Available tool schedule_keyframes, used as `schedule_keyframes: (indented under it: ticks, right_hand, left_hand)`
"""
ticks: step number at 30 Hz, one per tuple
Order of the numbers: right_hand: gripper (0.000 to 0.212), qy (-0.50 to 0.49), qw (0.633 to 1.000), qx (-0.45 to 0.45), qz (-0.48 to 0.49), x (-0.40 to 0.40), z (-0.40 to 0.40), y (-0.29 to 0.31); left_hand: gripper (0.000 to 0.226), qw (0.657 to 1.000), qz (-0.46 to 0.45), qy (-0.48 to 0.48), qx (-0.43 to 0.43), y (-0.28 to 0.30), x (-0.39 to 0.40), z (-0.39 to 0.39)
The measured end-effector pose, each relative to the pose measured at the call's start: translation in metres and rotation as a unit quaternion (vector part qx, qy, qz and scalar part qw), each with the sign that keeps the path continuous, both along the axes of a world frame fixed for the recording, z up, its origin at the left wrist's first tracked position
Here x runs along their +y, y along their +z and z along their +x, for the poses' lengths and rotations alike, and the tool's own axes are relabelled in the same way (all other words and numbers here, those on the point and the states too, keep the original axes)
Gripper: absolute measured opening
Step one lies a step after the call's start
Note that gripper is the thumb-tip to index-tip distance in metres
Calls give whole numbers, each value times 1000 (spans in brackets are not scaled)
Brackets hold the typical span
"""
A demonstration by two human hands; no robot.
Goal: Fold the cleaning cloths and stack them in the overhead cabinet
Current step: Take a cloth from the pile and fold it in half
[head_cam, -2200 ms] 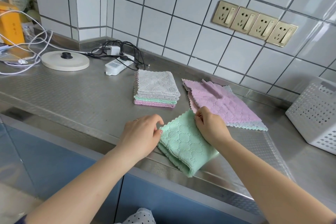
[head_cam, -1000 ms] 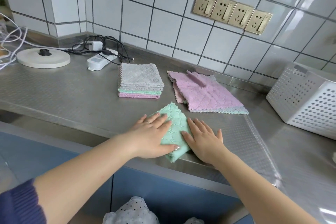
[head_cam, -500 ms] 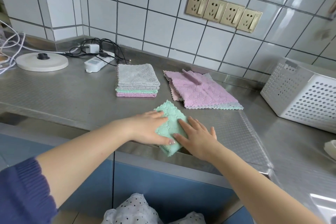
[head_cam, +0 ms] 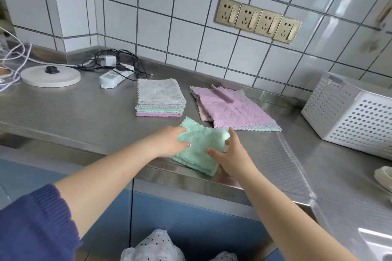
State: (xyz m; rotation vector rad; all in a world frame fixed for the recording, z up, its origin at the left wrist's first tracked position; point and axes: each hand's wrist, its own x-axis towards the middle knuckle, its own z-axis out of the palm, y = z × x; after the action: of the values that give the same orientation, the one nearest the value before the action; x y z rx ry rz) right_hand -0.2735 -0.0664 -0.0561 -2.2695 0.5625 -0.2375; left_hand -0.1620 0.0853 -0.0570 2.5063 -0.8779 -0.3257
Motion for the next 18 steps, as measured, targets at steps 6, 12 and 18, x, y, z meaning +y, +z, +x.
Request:
schedule_keyframes:
  ticks: [6,12,18]
  right_hand:
    - [66,-53,903,-178,387,7,30,15]
    - [36,19,878,-205,432,2,67,46]
    - [35,57,942,-175,283,-1,135,63]
  left_hand:
    - [55,980,-171,52,91,0,6,15]
    - [52,824,-444,111,333,15,20,42]
    - [57,877,-427,109,191,40,35,102]
